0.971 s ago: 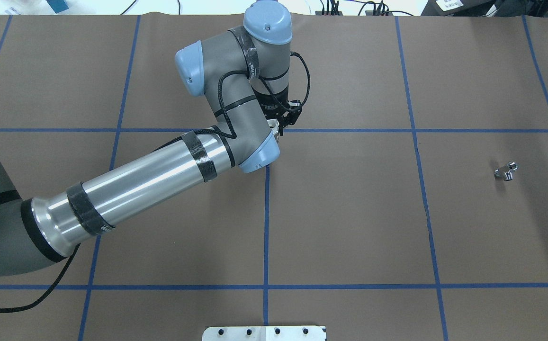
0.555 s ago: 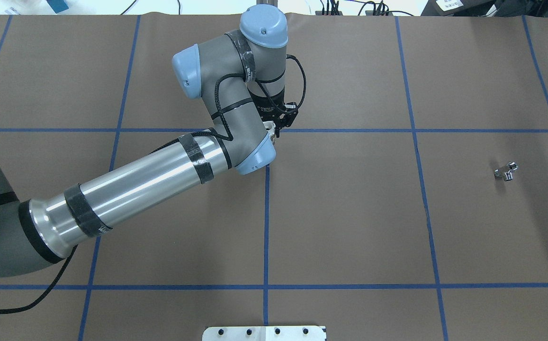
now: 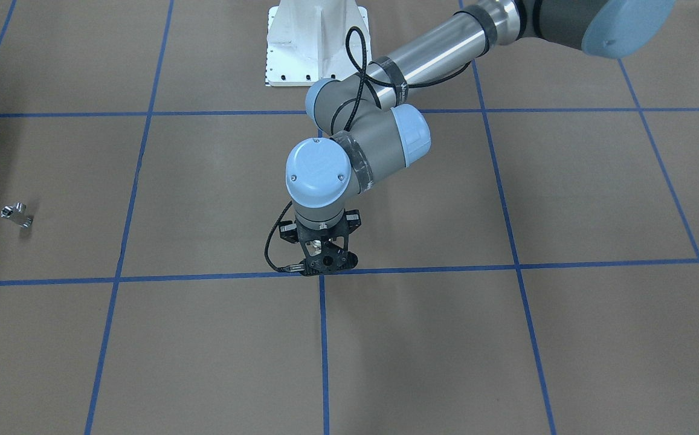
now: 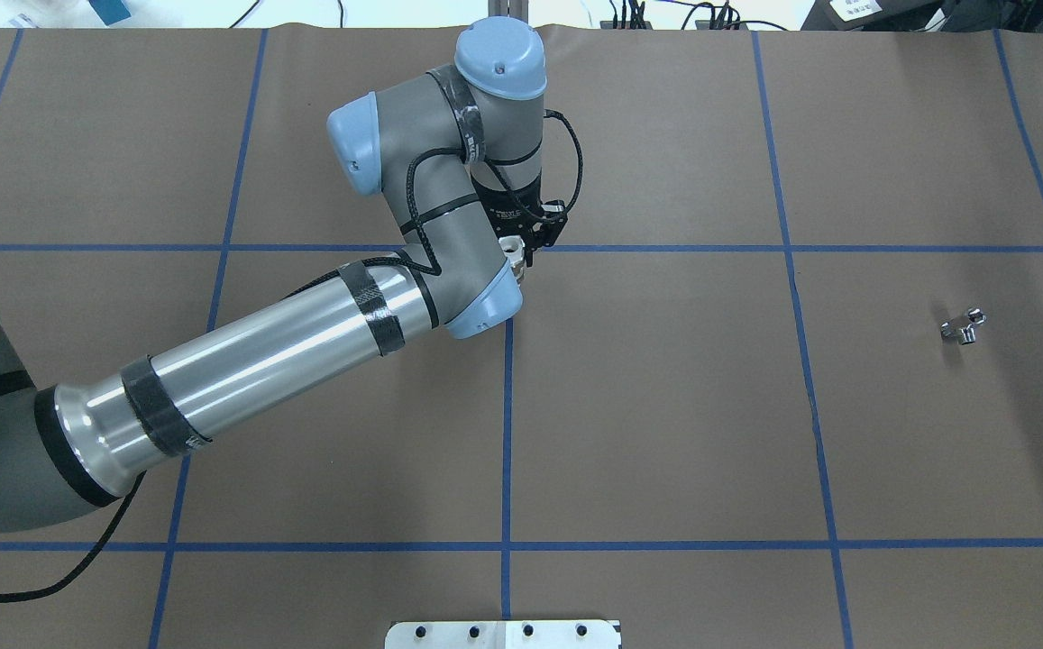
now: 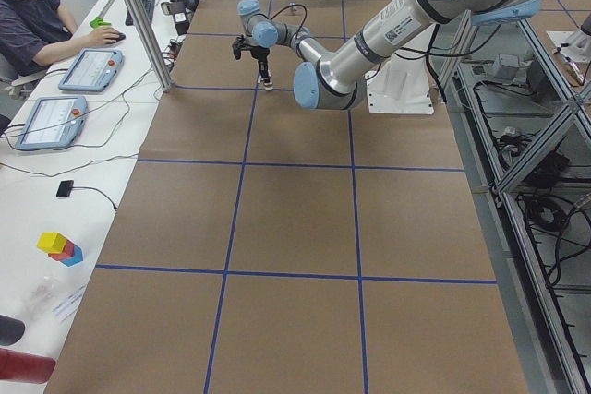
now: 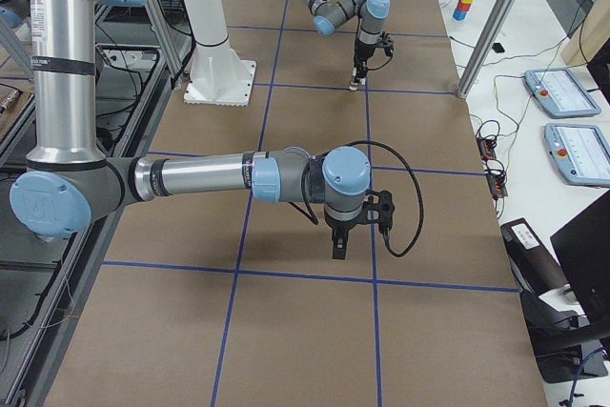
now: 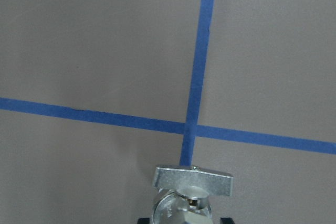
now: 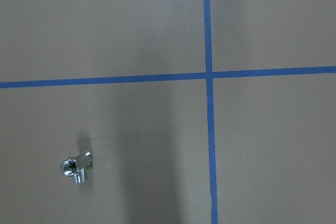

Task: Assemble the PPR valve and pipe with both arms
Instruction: 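Lower the valve upright onto the table center with the left gripper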

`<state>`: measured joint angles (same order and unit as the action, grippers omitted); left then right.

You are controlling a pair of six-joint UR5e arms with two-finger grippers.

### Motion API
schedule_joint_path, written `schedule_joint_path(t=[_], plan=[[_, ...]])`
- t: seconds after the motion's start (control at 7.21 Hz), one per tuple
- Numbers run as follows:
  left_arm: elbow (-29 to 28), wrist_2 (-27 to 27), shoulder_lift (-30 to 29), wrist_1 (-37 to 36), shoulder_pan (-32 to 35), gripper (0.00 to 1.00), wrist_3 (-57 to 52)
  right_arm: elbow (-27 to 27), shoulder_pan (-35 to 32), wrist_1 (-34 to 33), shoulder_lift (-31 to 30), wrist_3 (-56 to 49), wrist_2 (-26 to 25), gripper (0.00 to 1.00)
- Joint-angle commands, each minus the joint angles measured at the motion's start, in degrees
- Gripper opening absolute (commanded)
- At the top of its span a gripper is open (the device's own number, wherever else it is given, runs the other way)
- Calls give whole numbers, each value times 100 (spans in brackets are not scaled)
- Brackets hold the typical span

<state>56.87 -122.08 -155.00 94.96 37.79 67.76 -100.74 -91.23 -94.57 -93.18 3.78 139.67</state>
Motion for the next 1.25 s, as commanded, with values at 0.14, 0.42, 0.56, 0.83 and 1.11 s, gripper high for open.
schedule_joint_path(t=[0.14, 0.42, 0.56, 0.83, 1.11], plan=[[52, 0, 31, 31, -9, 0, 27, 1, 0, 0, 2, -9, -10, 100], [210, 0, 258, 432, -9, 99, 18, 10, 0, 0, 2, -18, -36, 100], [254, 0, 329, 531, -35, 100, 27, 10, 0, 0, 2, -18, -45, 100], [342, 0, 330, 515, -35, 100, 27, 10, 0, 0, 2, -18, -45, 100], [360, -9, 330, 480, -35, 100, 27, 10, 0, 0, -7, -61, -71, 100]])
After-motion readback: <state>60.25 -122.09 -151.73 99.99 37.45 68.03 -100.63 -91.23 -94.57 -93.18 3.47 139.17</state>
